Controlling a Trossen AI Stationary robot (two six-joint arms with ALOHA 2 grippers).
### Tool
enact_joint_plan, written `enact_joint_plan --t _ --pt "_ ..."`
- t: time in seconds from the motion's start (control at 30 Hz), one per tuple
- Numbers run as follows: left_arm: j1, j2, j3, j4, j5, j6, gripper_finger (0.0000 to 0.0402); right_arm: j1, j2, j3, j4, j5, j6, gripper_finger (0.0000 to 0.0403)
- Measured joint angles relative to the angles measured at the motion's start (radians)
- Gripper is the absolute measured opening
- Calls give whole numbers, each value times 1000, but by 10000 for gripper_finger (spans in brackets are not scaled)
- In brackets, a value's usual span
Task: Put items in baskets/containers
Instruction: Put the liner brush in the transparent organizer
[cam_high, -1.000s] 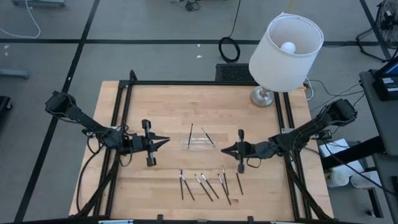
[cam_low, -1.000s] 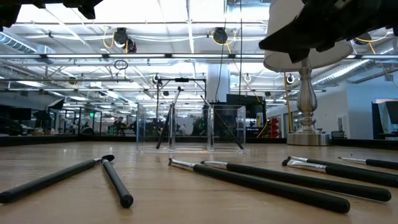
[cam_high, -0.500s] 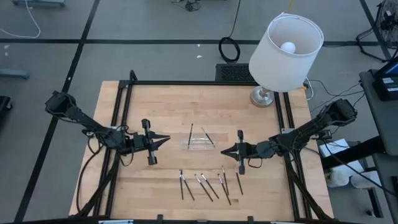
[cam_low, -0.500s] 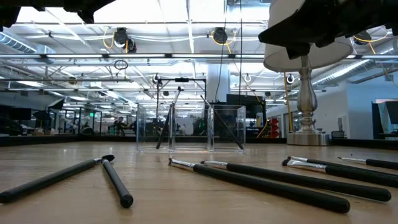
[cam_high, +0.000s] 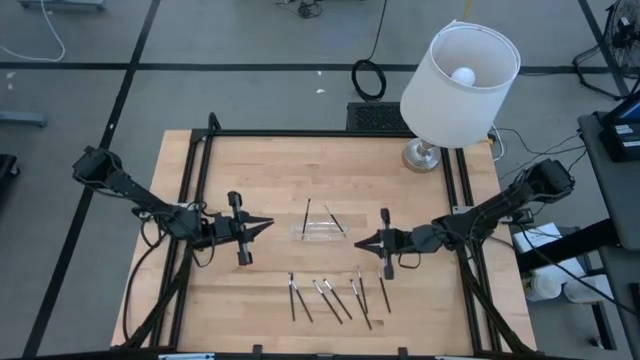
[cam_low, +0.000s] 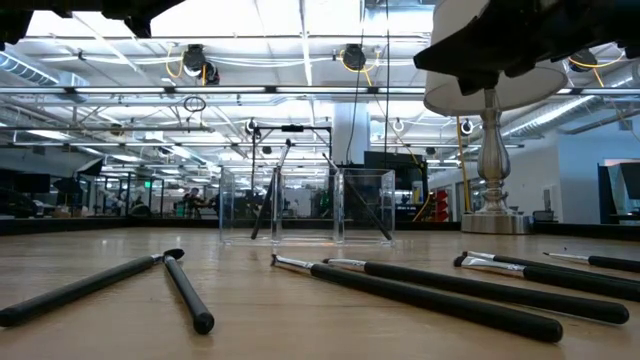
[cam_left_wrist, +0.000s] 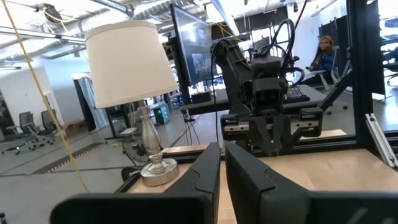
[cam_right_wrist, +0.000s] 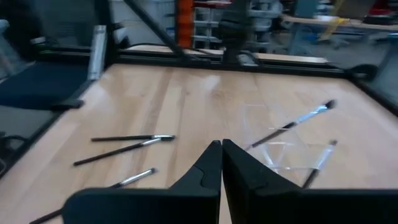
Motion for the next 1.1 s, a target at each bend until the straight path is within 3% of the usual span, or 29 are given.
enact_joint_plan --t 0.13,0.23,0.3,0.43,0.6,0.8,1.0,1.1 --pt "0 0 0 0 0 0 35 19 -3 0 7 197 39 0" --pt "0 0 0 1 0 0 35 35 -4 1 1 242 45 0" --pt "0 0 0 2 0 2 35 50 -4 25 -50 263 45 0" --pt "0 0 0 1 0 6 35 93 -5 101 -247 419 65 0" --pt "0 0 0 1 0 3 35 155 -4 155 -403 434 161 0" --pt "0 0 0 1 0 0 35 268 16 159 -577 558 364 0" --pt "0 0 0 0 0 -3 35 338 74 160 -682 553 554 0" --pt "0 0 0 0 0 -8 35 344 104 160 -726 493 612 0"
